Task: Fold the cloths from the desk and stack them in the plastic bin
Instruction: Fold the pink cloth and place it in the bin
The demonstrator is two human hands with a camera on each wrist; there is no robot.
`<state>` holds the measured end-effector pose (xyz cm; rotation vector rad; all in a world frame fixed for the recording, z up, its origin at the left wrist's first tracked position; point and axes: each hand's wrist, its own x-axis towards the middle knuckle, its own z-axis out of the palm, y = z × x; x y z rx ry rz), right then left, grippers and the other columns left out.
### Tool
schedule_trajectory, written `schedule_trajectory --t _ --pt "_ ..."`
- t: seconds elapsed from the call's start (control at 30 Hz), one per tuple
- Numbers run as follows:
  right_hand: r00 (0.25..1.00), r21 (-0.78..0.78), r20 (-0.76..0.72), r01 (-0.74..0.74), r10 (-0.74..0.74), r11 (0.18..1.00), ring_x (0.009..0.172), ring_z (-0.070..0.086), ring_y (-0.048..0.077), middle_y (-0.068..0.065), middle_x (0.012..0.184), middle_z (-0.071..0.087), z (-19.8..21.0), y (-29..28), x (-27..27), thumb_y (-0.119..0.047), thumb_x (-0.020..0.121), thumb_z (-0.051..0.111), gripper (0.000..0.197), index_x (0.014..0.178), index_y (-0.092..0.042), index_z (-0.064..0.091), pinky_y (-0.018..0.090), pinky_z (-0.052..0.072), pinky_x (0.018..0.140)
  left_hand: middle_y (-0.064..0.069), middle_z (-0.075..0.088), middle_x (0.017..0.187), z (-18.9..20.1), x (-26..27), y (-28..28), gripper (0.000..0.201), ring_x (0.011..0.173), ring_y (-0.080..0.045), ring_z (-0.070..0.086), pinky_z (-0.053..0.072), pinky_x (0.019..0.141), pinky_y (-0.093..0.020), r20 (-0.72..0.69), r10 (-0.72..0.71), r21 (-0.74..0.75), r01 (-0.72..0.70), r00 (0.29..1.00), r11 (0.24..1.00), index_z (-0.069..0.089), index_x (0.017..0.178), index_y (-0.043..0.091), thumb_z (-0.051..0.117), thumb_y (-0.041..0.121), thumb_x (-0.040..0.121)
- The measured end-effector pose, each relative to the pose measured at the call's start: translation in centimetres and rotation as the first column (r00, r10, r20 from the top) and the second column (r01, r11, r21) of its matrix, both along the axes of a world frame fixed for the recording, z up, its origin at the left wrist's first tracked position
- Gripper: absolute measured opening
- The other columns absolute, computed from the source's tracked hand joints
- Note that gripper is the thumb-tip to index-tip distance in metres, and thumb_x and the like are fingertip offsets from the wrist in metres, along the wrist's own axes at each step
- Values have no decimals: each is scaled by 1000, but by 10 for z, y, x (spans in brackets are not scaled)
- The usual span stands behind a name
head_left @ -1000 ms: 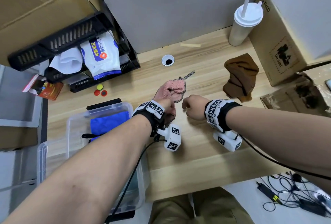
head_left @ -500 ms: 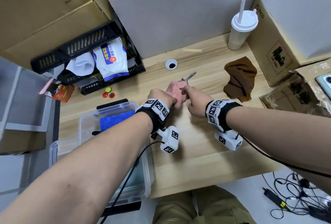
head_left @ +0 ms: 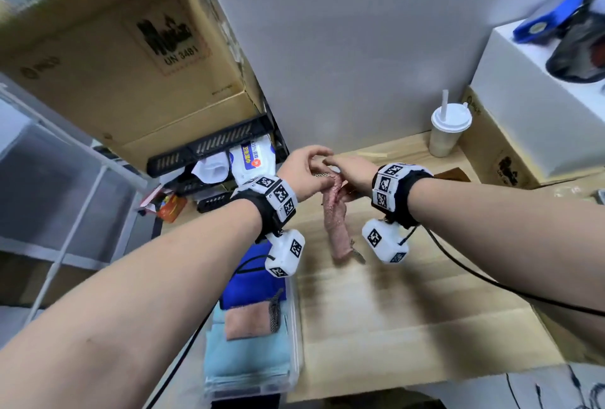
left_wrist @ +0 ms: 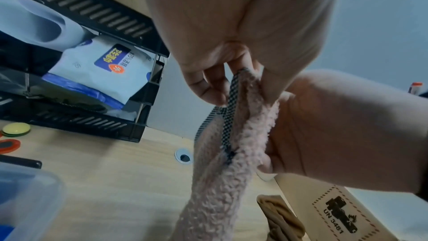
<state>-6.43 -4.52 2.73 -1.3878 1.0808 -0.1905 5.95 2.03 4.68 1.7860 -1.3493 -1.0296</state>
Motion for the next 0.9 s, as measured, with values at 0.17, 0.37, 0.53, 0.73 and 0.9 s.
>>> schedule_trajectory --t 0.17,0.37,0.53,0.73,0.9 --pt "996 -89 -85 -31 24 996 60 59 26 11 63 60 -1 -4 3 -9 86 56 20 65 -12 56 39 55 68 -12 71 70 5 5 8 38 48 -11 59 51 50 -23 -14 17 25 -17 1000 1000 59 113 2 76 -3 79" --pt "960 -248 -203 142 -194 958 72 71 22 4 69 70 -18 -4 -7 -13 73 72 7 69 -14 67 37 60 78 -8 61 54 0 2 18 29 32 -5 42 31 37 -15 11 15 109 -17 1000 994 66 87 0 87 13 72" --pt "926 -413 -277 126 -256 902 90 69 30 10 86 74 -17 -3 -11 -13 81 63 13 85 -6 73 38 57 80 2 55 48 -4 3 21 35 36 -10 37 30 40 -17 68 -129 223 111 989 969 68 95 7 90 15 68" --pt "944 -325 -246 133 -220 936 72 72 27 8 72 73 -16 -11 -21 -17 76 76 13 69 -16 65 44 60 78 -3 56 51 -4 0 21 18 35 -13 43 37 42 -17 228 -234 218 184 945 958 68 75 14 84 22 75" --pt "949 -332 -201 166 -242 928 66 70 26 7 67 71 -12 -17 -30 -21 74 80 18 70 -13 64 37 60 73 -2 52 58 -1 2 23 31 46 -13 44 39 47 -19 270 -208 155 171 940 973 57 69 2 75 24 82"
